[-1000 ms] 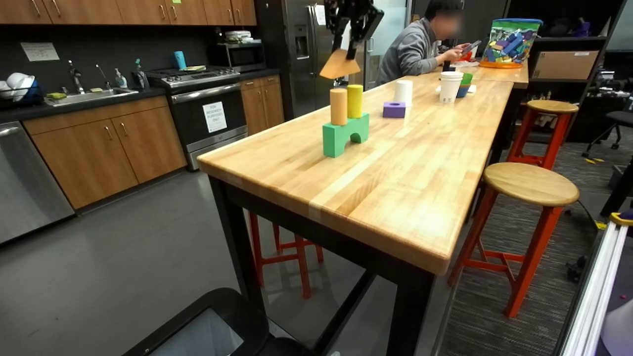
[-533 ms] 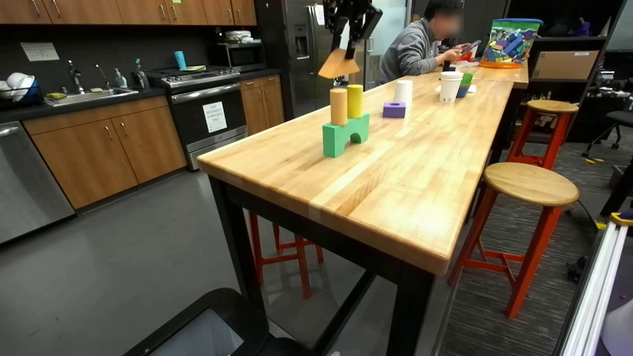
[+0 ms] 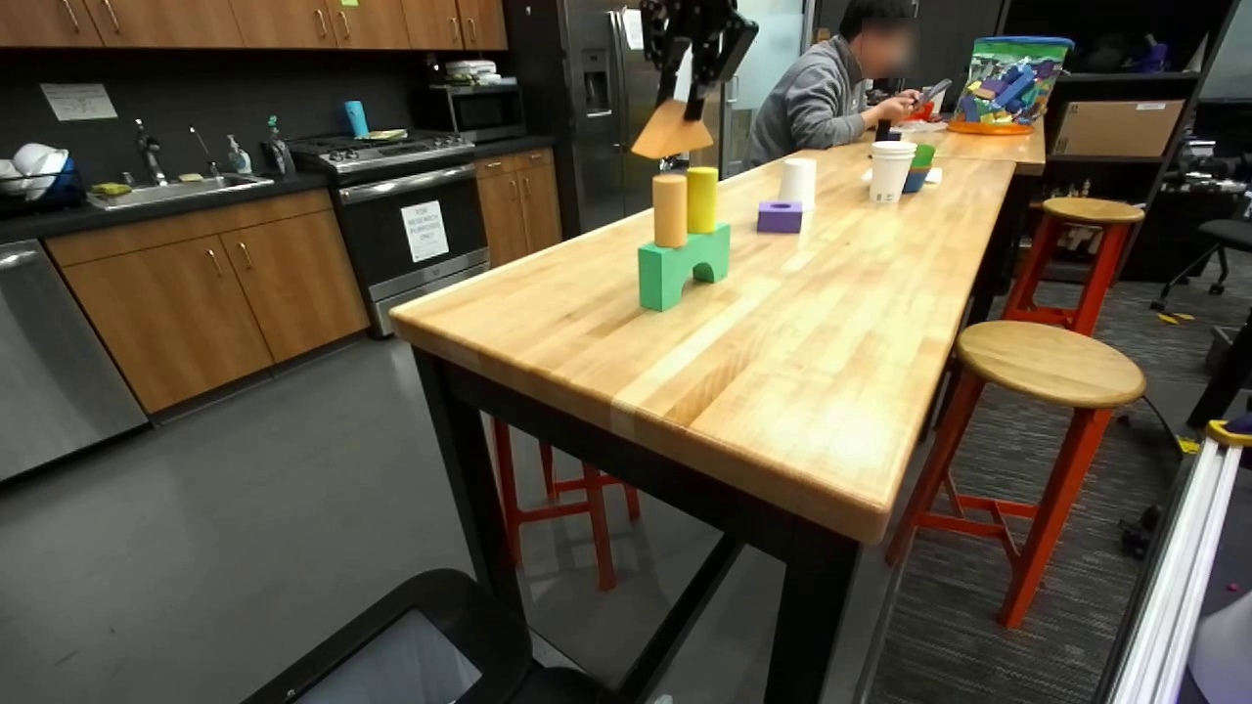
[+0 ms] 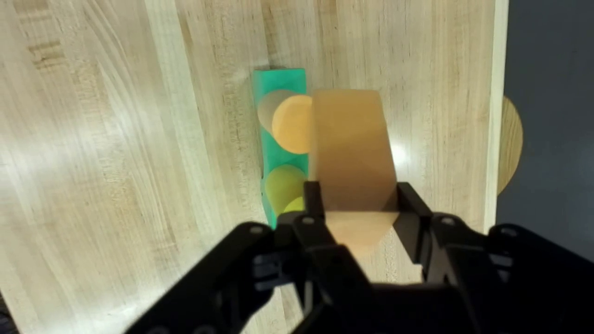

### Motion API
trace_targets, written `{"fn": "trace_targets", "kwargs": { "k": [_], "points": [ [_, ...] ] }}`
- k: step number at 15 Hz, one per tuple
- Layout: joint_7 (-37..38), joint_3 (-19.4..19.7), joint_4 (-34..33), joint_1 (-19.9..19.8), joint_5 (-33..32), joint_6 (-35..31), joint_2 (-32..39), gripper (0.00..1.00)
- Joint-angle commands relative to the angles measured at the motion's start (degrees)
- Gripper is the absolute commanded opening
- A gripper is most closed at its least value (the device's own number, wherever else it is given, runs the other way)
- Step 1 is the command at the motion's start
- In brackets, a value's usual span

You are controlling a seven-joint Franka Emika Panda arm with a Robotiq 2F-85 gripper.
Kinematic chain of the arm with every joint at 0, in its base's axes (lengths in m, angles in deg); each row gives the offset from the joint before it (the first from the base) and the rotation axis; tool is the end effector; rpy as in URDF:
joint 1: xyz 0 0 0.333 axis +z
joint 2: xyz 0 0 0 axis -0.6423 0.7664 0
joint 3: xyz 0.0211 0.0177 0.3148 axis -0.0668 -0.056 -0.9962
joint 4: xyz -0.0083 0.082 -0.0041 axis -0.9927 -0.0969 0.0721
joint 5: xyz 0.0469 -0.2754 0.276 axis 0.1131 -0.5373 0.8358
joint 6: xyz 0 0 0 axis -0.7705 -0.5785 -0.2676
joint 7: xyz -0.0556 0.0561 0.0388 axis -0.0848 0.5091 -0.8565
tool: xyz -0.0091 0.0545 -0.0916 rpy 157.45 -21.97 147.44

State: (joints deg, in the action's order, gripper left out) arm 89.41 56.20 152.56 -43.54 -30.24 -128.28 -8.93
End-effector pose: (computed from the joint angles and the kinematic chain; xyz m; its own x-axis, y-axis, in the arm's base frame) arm 0.5554 -0.0355 0.4972 0.1049 -0.9931 -0.0526 -0.9670 -0.0895 -0.2387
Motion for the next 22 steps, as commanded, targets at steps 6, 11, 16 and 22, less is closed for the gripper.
{"fn": "trace_targets", "kwargs": {
  "k": [6, 11, 16, 22],
  "points": [
    [0.9, 0.6, 0.8, 0.1, 0.5, 0.7, -0.5, 0.16],
    [0.8, 0.7, 1.3, 0.1, 0.5, 0.7, -0.5, 0.16],
    [0.9, 0.7, 1.3, 0.1, 0.2, 0.9, -0.5, 0.16],
    [0.7, 0.7, 1.7, 0.1, 0.5, 0.8, -0.6, 0.16]
  ]
}}
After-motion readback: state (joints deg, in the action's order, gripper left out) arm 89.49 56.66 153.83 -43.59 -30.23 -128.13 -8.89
